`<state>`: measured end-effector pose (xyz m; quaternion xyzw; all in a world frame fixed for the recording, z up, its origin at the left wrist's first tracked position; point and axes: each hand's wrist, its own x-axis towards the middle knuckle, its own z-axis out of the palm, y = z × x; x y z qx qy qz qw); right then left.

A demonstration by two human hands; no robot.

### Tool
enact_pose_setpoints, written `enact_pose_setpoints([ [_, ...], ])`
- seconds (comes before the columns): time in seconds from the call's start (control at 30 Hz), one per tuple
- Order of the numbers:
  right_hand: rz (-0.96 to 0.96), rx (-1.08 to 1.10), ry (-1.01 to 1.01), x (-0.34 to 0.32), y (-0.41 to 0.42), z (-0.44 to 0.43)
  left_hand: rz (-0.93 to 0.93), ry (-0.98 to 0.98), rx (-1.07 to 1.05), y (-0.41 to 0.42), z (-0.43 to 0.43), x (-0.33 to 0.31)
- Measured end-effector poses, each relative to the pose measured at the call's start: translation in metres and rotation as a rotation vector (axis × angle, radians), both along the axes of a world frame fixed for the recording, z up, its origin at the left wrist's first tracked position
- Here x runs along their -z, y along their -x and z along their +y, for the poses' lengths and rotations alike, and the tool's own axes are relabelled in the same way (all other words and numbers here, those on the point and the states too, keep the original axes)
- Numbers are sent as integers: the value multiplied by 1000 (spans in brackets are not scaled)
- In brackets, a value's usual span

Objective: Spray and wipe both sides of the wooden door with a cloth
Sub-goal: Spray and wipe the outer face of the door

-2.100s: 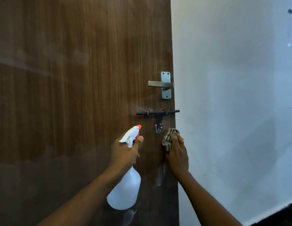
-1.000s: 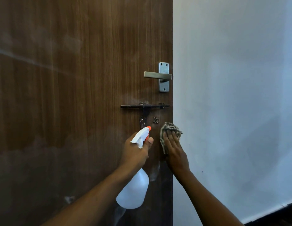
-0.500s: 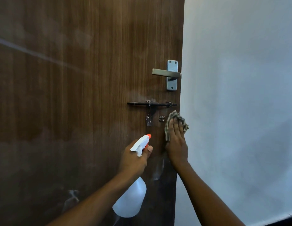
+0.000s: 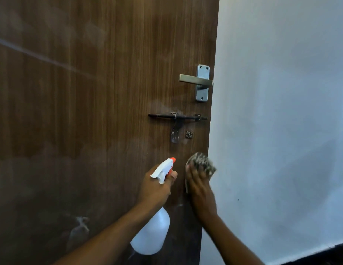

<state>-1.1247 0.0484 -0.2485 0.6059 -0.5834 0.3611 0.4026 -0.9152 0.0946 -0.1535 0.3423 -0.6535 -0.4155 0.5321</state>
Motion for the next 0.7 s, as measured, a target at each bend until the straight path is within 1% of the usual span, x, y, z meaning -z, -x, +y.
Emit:
enact_pose_setpoints([
  [0.07,31,-32,-62,37,5,6,-19,-45,-7,1,-1,12],
  [0.13,-61,-45,-65,47,15,7,-1,-117,-5,2,0,22],
  [0.23,-298,-76,-14,12,4,-6,-14,-133,-28,3,1,33],
  [0.27,-336,-104,8,-5,-7,-14,-26,-122,-34,3,2,34],
  [0.3,-310,-122,10,-18,-20,-20,-30,-99,-39,2,3,33],
  [0.37,-115,-136,-34,-19,-38,-26,-33,-41,-28,0,2,31],
  [0.43,42,-181,-110,12,-35,-19,-23,5,-15,-5,3,30],
  [0.47,67,-186,-144,32,-26,-14,-20,10,-36,-7,2,31],
  [0.5,48,-178,-155,47,-14,-8,-15,-1,-51,-10,2,32],
  [0.57,-95,-151,-82,52,2,-8,27,-57,-52,-17,0,33],
  [0.63,-261,-97,7,25,-7,-23,43,-72,-42,-25,-4,32],
  [0.7,-317,-75,51,-10,-36,-36,33,-52,-73,-32,-10,30],
])
